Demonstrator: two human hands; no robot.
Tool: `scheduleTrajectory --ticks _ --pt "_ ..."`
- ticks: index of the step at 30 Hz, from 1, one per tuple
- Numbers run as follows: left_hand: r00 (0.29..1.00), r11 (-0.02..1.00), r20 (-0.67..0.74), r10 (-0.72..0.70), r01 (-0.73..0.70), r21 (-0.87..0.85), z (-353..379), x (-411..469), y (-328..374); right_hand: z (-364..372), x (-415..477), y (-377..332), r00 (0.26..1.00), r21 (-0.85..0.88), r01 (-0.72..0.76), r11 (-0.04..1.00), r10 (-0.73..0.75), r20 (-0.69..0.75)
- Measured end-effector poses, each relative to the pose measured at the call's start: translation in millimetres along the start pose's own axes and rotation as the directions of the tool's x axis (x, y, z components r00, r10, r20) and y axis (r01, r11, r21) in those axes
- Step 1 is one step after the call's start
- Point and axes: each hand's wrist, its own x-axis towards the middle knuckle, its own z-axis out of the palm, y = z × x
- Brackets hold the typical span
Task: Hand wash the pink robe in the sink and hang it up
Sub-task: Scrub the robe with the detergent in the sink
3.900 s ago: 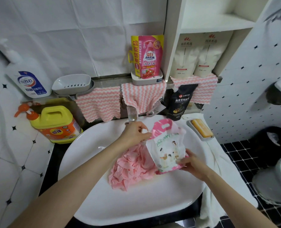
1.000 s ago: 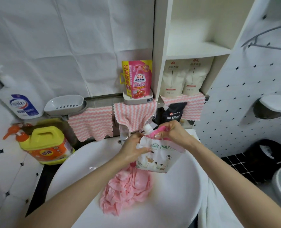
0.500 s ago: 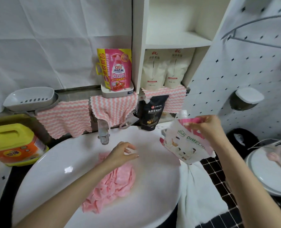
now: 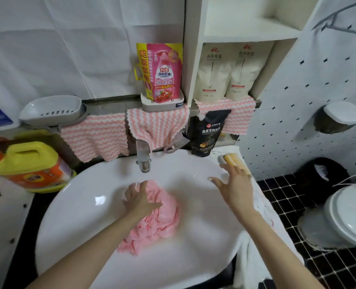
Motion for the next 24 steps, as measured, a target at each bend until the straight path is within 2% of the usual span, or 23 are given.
scheduleTrajectory --ticks 1,2,3,4,5,6,8,10,11,13,14,16,18,20,22,24 --pt "0.995 0.992 0.044 -0.089 0.092 -0.085 3.5 2.3 -10.2 10.5 -7.8 -17.6 0.991 0.108 0.125 0.986 -0.119 -0.059" --pt "0.978 0.958 0.087 -0.190 0.204 -0.200 8.2 8.5 -19.5 21.8 -15.4 -37.4 0.983 0.248 0.179 0.952 -0.185 0.001" --pt "0.951 0.898 0.116 -0.287 0.310 -0.312 11.0 11.8 -27.7 38.3 -23.0 -53.9 0.968 0.376 0.136 0.916 -0.204 0.147" --pt "0.920 0.834 0.121 -0.374 0.390 -0.390 12.9 13.7 -33.9 56.7 -28.8 -66.9 0.928 0.455 0.027 0.890 -0.192 0.321" --pt "0.901 0.801 0.101 -0.423 0.423 -0.423 14.3 14.2 -39.7 76.9 -32.4 -75.0 0.883 0.475 -0.074 0.877 -0.164 0.440" --pt "0.905 0.801 0.042 -0.423 0.395 -0.449 16.6 13.4 -46.7 99.9 -32.8 -76.6 0.855 0.442 -0.113 0.890 -0.139 0.499" --pt "0.938 0.853 -0.167 -0.303 0.189 -0.487 25.6 5.1 -61.3 142.4 -27.5 -72.7 0.847 0.345 -0.042 0.938 -0.150 0.510" --pt "0.949 0.941 -0.312 -0.041 -0.069 -0.333 34.8 -2.6 -71.3 172.6 -19.1 -71.1 0.824 0.243 0.164 0.956 -0.268 0.499" --pt "0.947 0.959 -0.306 0.098 -0.172 -0.225 42.5 -1.3 -76.0 184.7 -15.7 -73.4 0.797 0.210 0.262 0.942 -0.334 0.503" --pt "0.946 0.962 -0.173 0.273 -0.272 0.030 61.5 7.3 -84.5 204.1 -13.6 -81.2 0.728 0.188 0.397 0.898 -0.433 0.532" --pt "0.953 0.951 -0.109 0.283 -0.264 0.158 68.4 9.9 -86.6 214.9 -15.2 -82.1 0.690 0.182 0.438 0.880 -0.459 0.559" --pt "0.960 0.942 -0.031 0.279 -0.267 0.204 85.3 16.4 -92.3 233.4 -21.2 -74.9 0.655 0.118 0.482 0.868 -0.447 0.610" --pt "0.951 0.941 -0.016 0.308 -0.302 0.152 92.9 18.5 -99.0 245.1 -26.6 -61.7 0.708 0.014 0.505 0.863 -0.423 0.565" --pt "0.920 0.923 -0.108 0.377 -0.362 0.132 98.5 25.1 -106.9 255.5 -28.6 -47.5 0.791 -0.001 0.487 0.873 -0.441 0.425" --pt "0.889 0.898 -0.144 0.435 -0.416 0.145 93.8 30.4 -109.5 261.7 -25.3 -43.7 0.837 0.075 0.436 0.897 -0.435 0.333" --pt "0.892 0.902 -0.157 0.423 -0.399 0.166 93.8 28.7 -115.7 263.4 -17.2 -46.3 0.888 0.180 0.306 0.935 -0.349 0.299"
